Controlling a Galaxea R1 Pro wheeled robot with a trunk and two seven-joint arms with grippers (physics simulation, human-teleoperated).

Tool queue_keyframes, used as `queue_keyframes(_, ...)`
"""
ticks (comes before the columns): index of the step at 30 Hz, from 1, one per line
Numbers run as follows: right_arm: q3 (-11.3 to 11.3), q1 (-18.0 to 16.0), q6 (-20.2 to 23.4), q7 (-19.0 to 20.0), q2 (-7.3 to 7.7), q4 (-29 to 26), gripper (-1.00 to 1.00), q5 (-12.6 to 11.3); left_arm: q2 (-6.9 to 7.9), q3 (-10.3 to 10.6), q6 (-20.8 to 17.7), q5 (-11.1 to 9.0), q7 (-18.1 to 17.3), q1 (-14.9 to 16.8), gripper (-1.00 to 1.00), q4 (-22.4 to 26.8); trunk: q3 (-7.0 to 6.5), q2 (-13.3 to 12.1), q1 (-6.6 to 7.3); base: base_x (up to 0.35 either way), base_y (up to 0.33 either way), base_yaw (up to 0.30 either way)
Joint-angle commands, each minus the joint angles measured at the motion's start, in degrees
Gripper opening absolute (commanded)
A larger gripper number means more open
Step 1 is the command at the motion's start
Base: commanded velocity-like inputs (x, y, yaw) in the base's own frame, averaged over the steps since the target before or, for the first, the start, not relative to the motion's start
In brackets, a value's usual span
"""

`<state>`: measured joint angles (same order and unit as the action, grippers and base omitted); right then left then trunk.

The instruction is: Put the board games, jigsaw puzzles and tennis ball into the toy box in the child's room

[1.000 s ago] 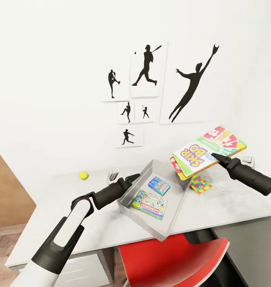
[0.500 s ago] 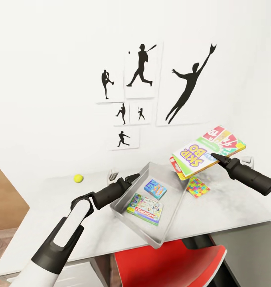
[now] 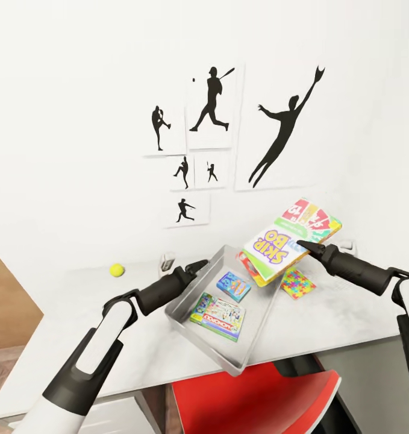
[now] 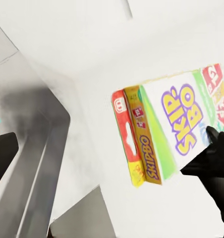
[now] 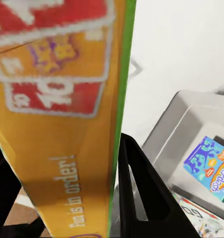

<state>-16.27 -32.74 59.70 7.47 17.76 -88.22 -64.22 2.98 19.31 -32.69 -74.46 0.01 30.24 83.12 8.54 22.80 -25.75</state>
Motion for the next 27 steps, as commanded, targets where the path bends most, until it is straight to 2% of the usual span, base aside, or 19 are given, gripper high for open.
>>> queue_keyframes(1,1.39,-0.11,0.30,0.63,0.01,0.11,-1.00,-0.05,0.07,-0.49,-0.20,-0.25,-0.04,-0.14,1.00,0.09,0.11,0.12,-0.04,0.000,0.000,0.000)
queue_keyframes(3,3.36,-0.15,0.30,0.63,0.04,0.25,-1.00,-0.63,0.11,-1.61,-0.37,-0.35,-0.14,-0.62,1.00,0.28,0.11,0.12,-0.04,0.000,0.000,0.000)
queue_keyframes(6,5.07,-0.15,0.30,0.62,0.24,0.31,-1.00,-1.48,0.17,-3.23,-0.57,-0.43,-0.22,-1.39,1.00,1.04,0.11,0.12,-0.04,0.000,0.000,0.000)
queue_keyframes(8,5.77,-0.08,0.30,0.65,0.81,0.24,-1.00,-1.89,0.31,-4.15,-0.68,-0.46,-0.24,-1.97,1.00,1.76,0.11,0.12,-0.04,0.000,0.000,0.000)
queue_keyframes(9,6.26,-0.03,0.30,0.67,1.72,0.18,-1.00,-2.28,0.76,-5.11,-0.77,-0.48,-0.27,-2.63,1.00,2.48,0.11,0.12,-0.04,0.000,0.000,0.000)
queue_keyframes(13,6.77,-0.04,0.30,0.69,2.97,0.14,-1.00,-3.47,2.34,-7.34,-1.11,-0.55,-0.41,-3.87,1.00,3.42,0.11,0.12,-0.04,0.000,0.000,0.000)
queue_keyframes(14,6.94,-0.13,0.30,0.66,3.41,0.20,-1.00,-4.31,3.09,-8.84,-1.34,-0.58,-0.52,-4.59,1.00,3.74,0.11,0.12,-0.04,0.000,0.000,0.000)
queue_keyframes(27,6.79,-0.07,0.30,0.46,3.82,0.46,-1.00,-5.23,4.21,-12.14,-2.29,-0.62,-0.62,-5.65,1.00,4.13,0.11,0.12,-0.04,0.000,0.000,0.000)
